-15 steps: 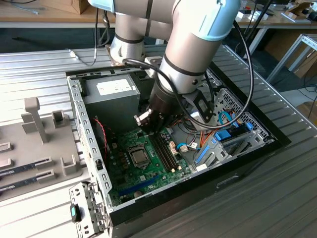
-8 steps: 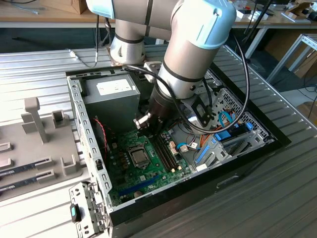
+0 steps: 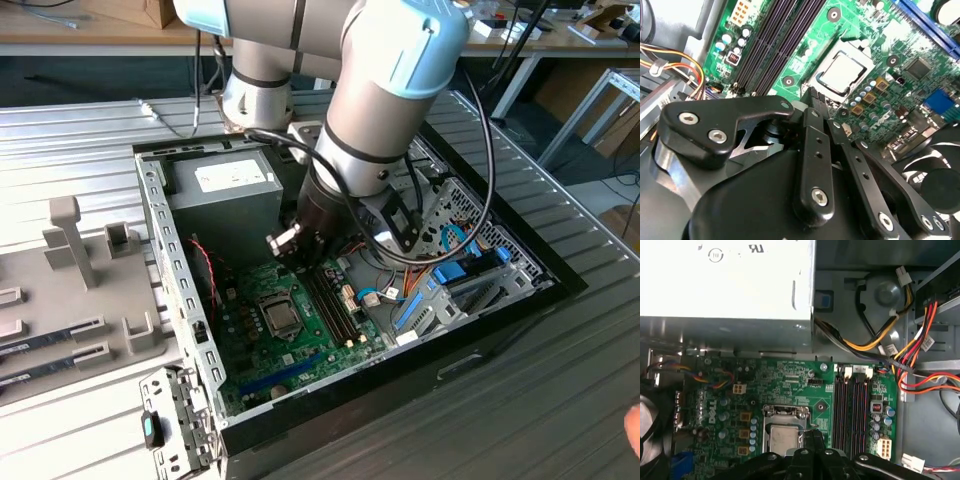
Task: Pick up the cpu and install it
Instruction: 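Install the first cpu locking lever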
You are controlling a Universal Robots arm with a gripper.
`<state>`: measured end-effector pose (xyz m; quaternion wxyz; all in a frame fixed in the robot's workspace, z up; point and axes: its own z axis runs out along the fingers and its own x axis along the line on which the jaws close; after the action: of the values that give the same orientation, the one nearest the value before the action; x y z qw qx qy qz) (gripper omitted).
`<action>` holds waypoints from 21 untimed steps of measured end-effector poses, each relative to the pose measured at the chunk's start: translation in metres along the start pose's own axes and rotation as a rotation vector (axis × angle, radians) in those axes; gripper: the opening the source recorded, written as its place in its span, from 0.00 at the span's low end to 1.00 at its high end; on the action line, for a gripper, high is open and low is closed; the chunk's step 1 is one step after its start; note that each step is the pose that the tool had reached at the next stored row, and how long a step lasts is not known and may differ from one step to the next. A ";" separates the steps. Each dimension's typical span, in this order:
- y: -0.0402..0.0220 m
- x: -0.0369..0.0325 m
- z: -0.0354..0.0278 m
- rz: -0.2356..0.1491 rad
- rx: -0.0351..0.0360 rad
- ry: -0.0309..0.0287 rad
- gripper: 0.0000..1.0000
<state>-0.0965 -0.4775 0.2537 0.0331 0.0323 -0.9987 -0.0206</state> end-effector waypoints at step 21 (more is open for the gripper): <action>0.0133 0.0006 -0.0208 0.005 -0.0023 -0.0004 0.10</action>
<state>-0.0965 -0.4651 0.2751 0.0331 0.0296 -0.9988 -0.0216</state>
